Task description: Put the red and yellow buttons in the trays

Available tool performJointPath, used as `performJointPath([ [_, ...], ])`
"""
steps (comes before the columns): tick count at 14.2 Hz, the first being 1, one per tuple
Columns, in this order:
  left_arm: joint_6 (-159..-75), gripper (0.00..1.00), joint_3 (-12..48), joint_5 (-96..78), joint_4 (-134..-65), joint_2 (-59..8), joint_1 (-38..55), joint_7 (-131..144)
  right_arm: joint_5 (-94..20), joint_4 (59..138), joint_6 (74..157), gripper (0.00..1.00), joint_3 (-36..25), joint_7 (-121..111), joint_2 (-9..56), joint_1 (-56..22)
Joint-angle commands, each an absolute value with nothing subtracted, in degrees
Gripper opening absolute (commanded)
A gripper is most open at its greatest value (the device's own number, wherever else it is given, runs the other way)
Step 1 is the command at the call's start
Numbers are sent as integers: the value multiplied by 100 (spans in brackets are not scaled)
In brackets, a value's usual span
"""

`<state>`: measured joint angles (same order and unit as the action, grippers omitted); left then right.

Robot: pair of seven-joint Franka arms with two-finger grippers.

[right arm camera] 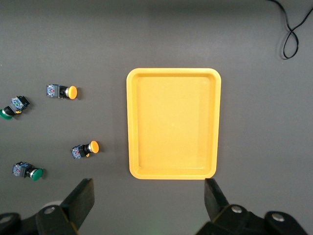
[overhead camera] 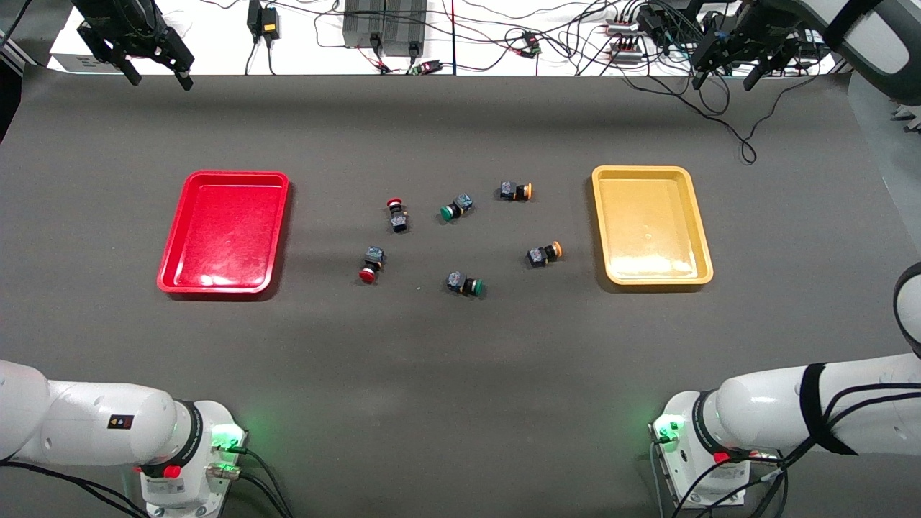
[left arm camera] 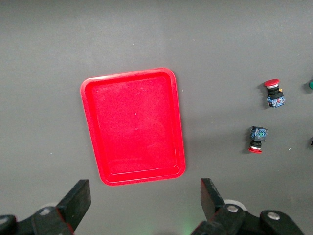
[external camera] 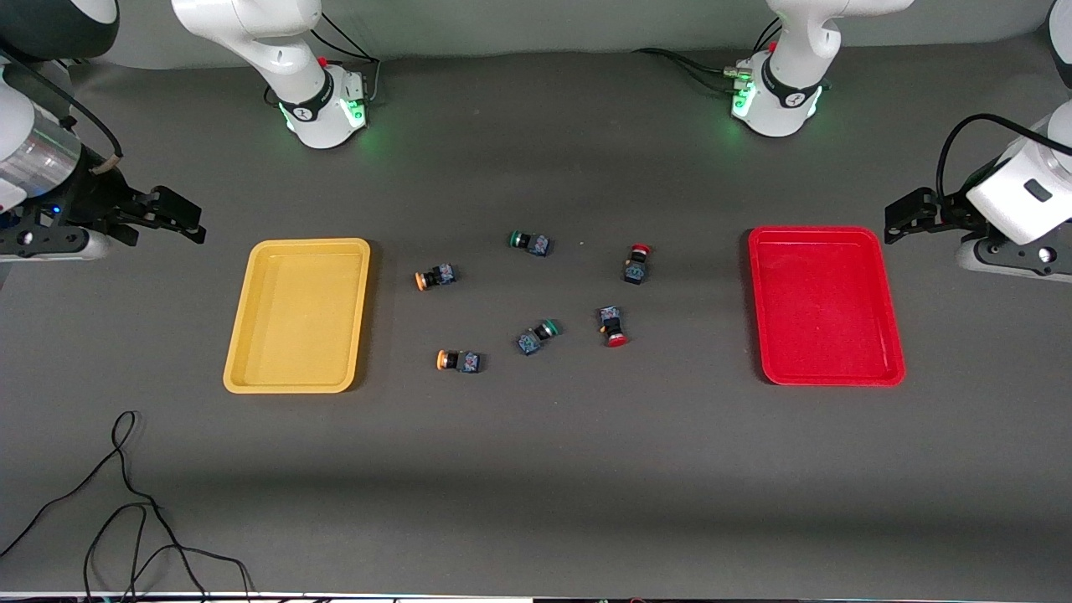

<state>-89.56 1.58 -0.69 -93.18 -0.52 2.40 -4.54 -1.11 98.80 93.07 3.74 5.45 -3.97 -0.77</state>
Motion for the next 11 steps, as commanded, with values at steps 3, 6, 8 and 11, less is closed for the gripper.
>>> performJointPath([
  [3, -8991, 100, 237, -18, -9631, 149, 228, -343, -53, 9835, 9720, 100, 571, 1525, 165, -377],
  [6, -9841, 100, 412, -70, -10736, 579, 456, 252, -53, 9852, 10045, 100, 598, 3167, 754, -886],
  [8, -10176, 100, 693, -105, -11055, 537, 789, 884, -53, 9887, 10256, 100, 598, 4423, 1184, -1333],
  [11, -11124, 100, 966, -105, -11644, 466, 1579, 2211, -53, 10483, 11159, 100, 606, 5596, 1476, -1678],
])
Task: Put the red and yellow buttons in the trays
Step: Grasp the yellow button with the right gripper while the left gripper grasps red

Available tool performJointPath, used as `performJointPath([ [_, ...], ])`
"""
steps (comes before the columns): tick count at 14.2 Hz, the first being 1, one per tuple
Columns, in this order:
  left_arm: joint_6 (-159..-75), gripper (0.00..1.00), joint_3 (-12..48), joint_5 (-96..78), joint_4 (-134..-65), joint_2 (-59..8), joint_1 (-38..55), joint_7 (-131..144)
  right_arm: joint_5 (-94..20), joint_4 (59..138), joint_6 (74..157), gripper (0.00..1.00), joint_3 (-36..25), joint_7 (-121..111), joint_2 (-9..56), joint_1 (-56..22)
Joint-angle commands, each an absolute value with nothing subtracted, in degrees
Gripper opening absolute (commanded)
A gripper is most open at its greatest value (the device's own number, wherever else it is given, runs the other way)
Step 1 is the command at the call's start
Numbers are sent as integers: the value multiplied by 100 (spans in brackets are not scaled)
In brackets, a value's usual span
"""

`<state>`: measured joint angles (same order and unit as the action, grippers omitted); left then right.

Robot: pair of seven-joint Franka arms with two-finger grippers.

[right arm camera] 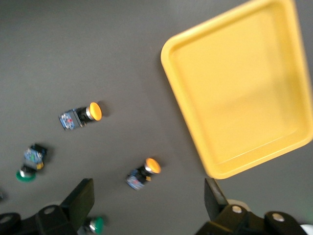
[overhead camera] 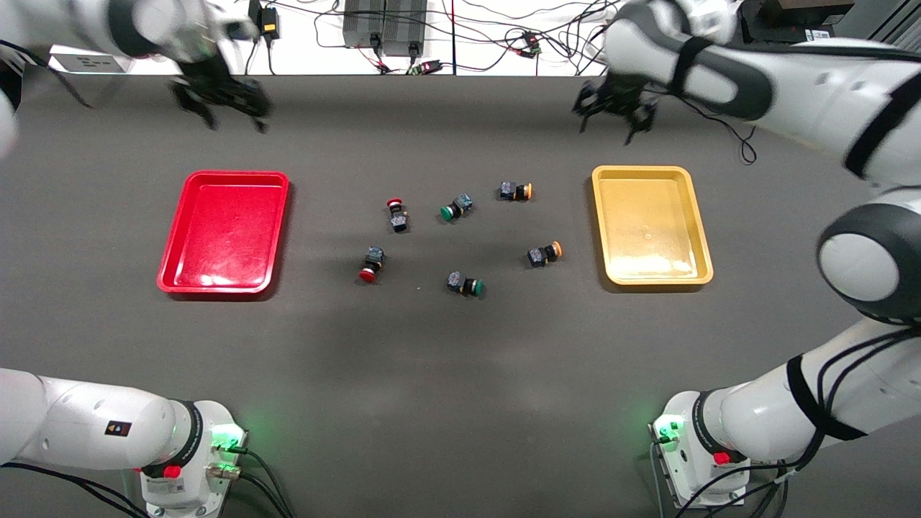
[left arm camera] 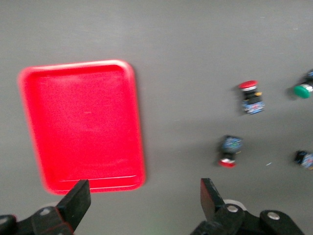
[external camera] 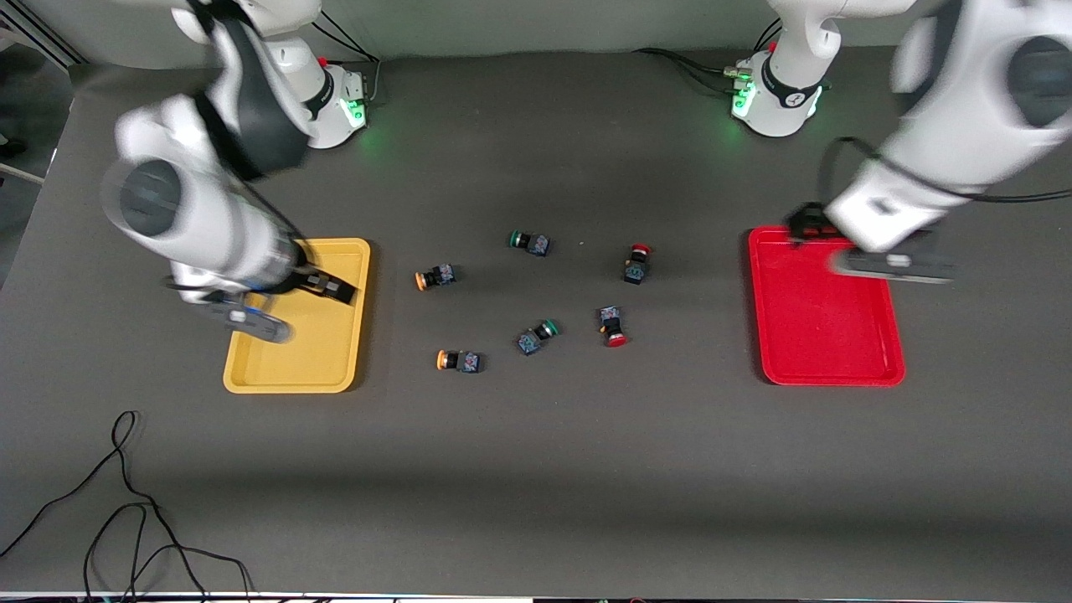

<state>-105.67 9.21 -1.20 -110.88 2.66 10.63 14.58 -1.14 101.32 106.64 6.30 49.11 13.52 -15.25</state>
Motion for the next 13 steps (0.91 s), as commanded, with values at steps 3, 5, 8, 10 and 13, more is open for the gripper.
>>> performJointPath([
  [3, -11486, 100, 967, -105, -11672, 115, 2467, 3100, -53, 11519, 12572, 100, 606, 6387, 1695, -1959],
  [5, -11610, 100, 967, -97, -11681, 9, 2628, 3217, -53, 12021, 13260, 100, 606, 6844, 1854, -2152],
  [8, -12074, 100, 976, -97, -11812, -385, 2776, 3191, -44, 12277, 13394, 100, 615, 7181, 2214, -2197],
  [10, -12714, 100, 976, -18, -12127, -745, 2795, 3173, -61, 12488, 13447, 100, 624, 7294, 2285, -2197],
  [13, -13901, 100, 976, 9, -12673, -1334, 2786, 3146, -149, 12762, 13763, 100, 764, 7531, 2294, -2206],
])
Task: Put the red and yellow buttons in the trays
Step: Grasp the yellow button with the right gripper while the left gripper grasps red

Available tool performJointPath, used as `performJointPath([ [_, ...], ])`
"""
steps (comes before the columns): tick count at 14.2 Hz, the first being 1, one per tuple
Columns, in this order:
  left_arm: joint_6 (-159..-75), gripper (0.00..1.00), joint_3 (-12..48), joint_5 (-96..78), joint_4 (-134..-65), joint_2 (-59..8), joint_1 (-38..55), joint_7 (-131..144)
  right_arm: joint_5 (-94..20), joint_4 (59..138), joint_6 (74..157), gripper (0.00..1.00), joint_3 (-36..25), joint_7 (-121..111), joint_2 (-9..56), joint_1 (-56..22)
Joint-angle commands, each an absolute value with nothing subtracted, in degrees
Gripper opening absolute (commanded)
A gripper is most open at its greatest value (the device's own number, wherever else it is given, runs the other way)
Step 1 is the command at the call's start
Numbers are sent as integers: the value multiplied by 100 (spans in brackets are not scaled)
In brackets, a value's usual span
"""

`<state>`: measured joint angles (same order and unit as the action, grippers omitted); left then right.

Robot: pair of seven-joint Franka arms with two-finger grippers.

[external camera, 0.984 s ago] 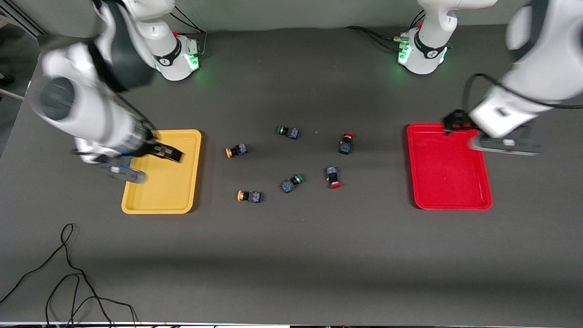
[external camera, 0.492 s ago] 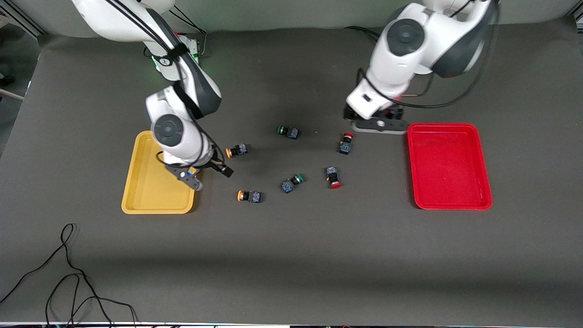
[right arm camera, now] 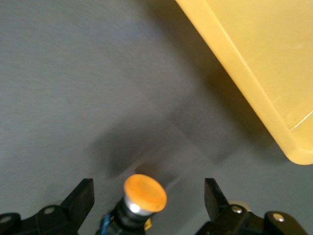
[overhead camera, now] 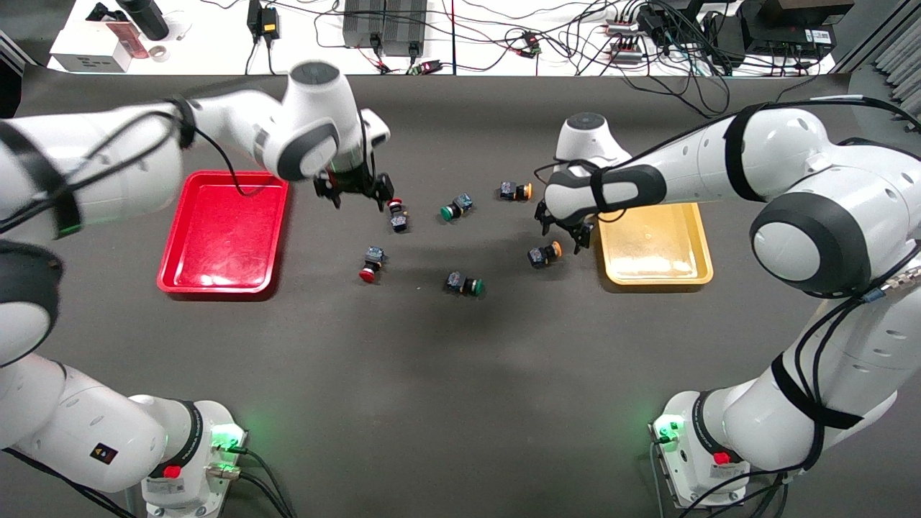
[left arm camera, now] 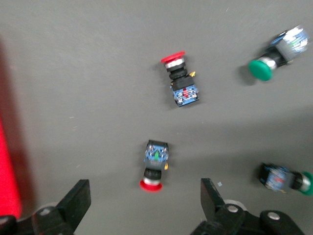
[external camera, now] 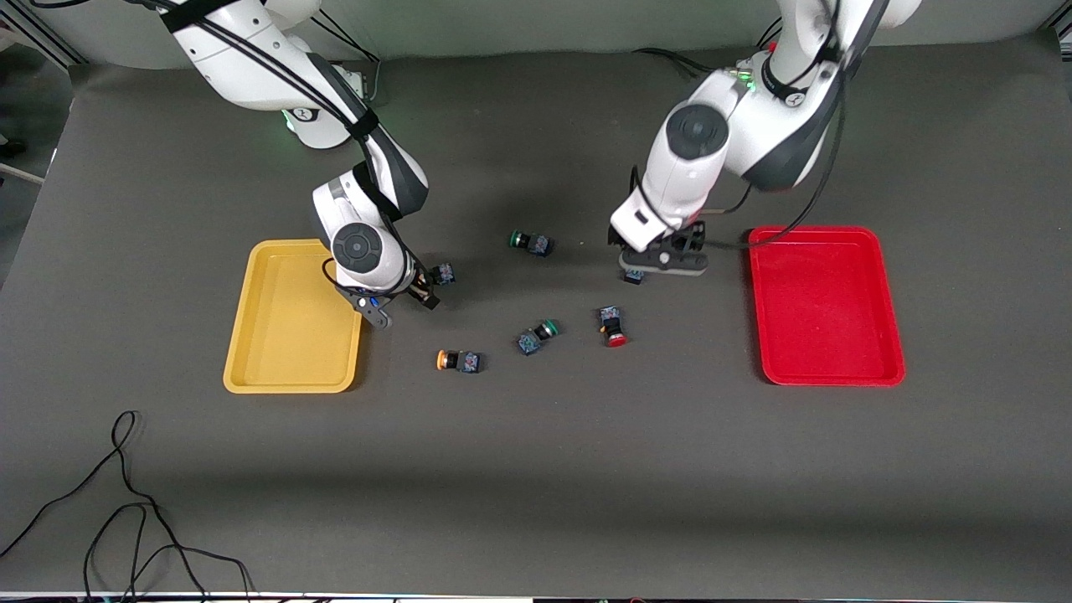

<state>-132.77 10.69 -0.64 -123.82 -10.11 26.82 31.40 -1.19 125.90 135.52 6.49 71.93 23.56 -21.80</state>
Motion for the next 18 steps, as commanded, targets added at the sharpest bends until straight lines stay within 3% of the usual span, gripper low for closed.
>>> performJointPath([
  [1, -14113, 100, 976, 9, -12656, -1588, 2804, 3146, -149, 12753, 13807, 100, 852, 7628, 2294, -2197],
  [7, -14827, 99, 967, 219, -12604, -2416, 2778, 3164, -211, 12744, 14325, 100, 1072, 7972, 2522, -2206],
  [8, -14801, 90, 967, 220, -12604, -2417, 2777, 3181, -202, 12744, 14483, 98, 1081, 7980, 2592, -2206],
  [9, -14731, 77, 967, 220, -12604, -2391, 2777, 3225, -211, 12744, 14554, 90, 1081, 7980, 2636, -2206],
  [10, -14696, 63, 967, 211, -12604, -2356, 2777, 3243, -202, 12744, 14581, 72, 1081, 7972, 2645, -2206],
  [11, -14591, 53, 975, 211, -12604, -2338, 2795, 3261, -202, 12727, 14564, 36, 1081, 7980, 2619, -2206],
  [12, -14407, 46, 976, 211, -12569, -2320, 2804, 3330, -211, 12700, 14529, 11, 1090, 7980, 2576, -2197],
  [13, -14266, 36, 984, 211, -12534, -2312, 2804, 3357, -202, 12674, 14494, 1, 1081, 7972, 2532, -2197],
  [14, -14160, 29, 984, 211, -12498, -2303, 2804, 3357, -202, 12674, 14406, 0, 1081, 7928, 2470, -2189],
  [16, -13793, 27, 984, 150, -12201, -2259, 2769, 3384, -202, 12630, 14117, 0, 1011, 7866, 2330, -2136],
  [18, -12732, 27, 967, 80, -11579, -2066, 2672, 3358, -132, 12604, 13757, 0, 810, 7640, 2137, -2048],
])
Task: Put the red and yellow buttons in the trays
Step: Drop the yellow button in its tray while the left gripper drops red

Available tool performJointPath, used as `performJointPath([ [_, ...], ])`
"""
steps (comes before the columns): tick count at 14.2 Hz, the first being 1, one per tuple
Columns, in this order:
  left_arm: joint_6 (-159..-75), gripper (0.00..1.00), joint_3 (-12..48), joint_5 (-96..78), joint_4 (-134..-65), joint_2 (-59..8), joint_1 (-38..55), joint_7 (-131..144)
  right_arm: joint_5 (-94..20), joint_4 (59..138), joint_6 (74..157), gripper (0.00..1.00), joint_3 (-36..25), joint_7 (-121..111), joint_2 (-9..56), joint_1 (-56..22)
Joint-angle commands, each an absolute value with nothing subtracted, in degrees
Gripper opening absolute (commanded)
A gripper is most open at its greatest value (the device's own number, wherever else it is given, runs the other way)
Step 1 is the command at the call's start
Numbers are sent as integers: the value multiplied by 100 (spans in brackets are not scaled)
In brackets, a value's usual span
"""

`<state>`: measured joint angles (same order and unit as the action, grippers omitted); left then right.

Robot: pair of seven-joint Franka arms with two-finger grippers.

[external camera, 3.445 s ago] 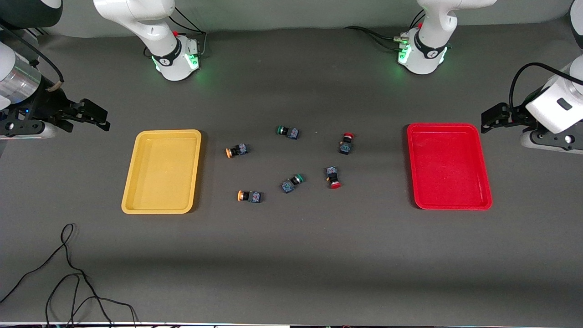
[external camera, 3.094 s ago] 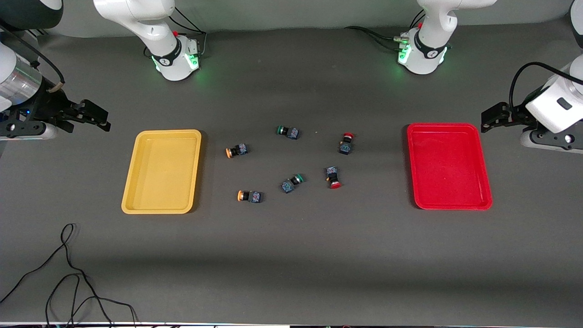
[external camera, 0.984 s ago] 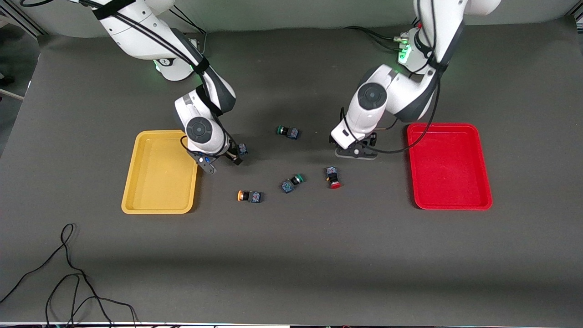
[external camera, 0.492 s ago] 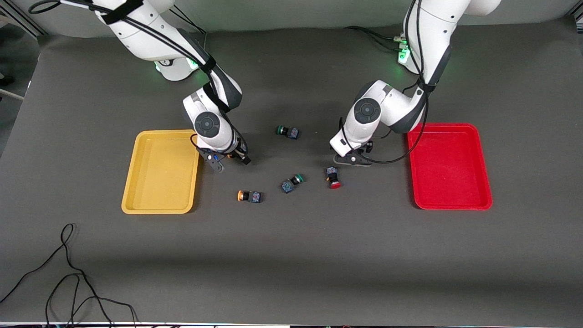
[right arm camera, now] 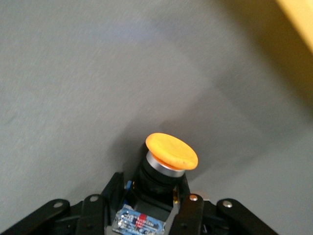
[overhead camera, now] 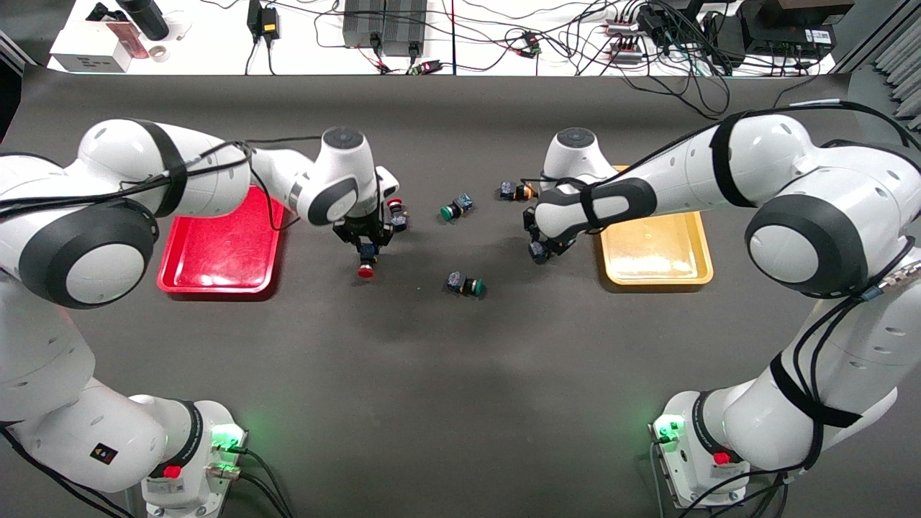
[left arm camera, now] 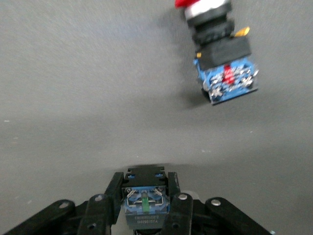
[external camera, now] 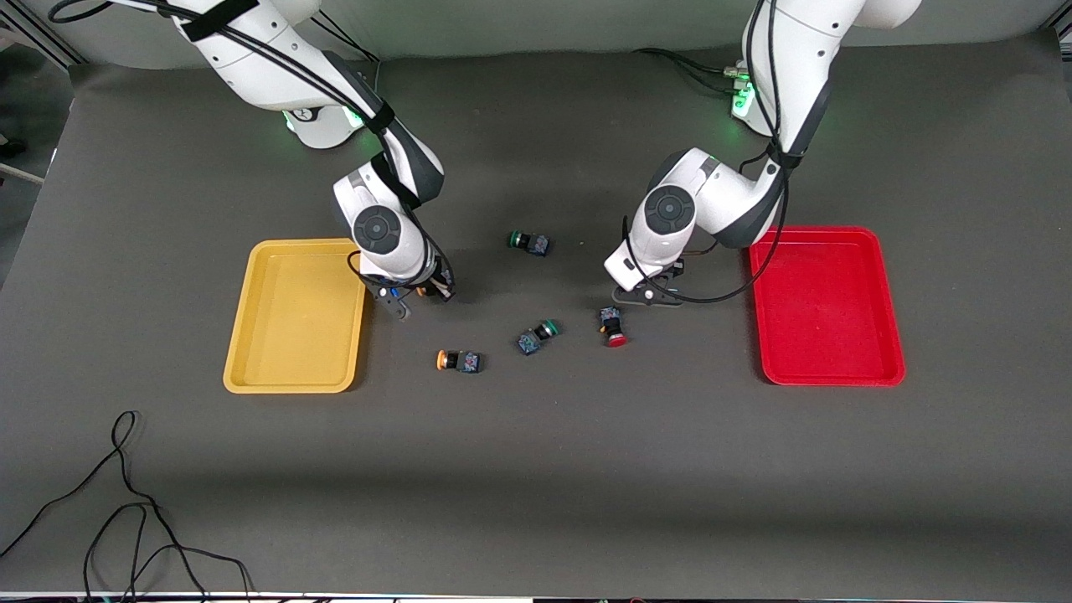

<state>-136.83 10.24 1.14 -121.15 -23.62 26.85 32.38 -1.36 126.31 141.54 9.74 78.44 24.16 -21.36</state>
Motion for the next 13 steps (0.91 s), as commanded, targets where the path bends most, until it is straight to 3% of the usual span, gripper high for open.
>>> performJointPath([
  [1, -12213, 27, 967, -43, -11175, -1978, 2524, 3349, -141, 12577, 13416, 0, 539, 7177, 1910, -1996],
  [3, -11499, 27, 958, -280, -10637, -1654, 2313, 3322, -149, 12446, 12660, 0, -59, 6035, 1514, -1969],
  [5, -11303, 25, 958, -281, -10591, -1215, 2032, 3331, -149, 12437, 12376, 0, -586, 5216, 1275, -1969],
  [8, -10883, 22, 932, -264, -10670, -827, 1190, 2807, -202, 12533, 12558, 0, -1229, 4152, 1484, -1890],
  [10, -10653, 22, 923, -194, -10783, -634, 356, 2025, -211, 12778, 12988, 3, -1327, 3798, 1625, -1706],
  [11, -10652, 22, 923, -185, -10845, -581, -14, 1613, -228, 12866, 13086, 9, -1318, 3719, 1704, -1548],
  [12, -10705, 22, 923, -132, -10907, -589, -331, 1243, -289, 12893, 13122, 22, -1318, 3718, 1749, -1521],
  [13, -10862, 22, 923, -10, -11029, -641, -525, 917, -421, 12902, 13113, 62, -1318, 3718, 1784, -1521],
])
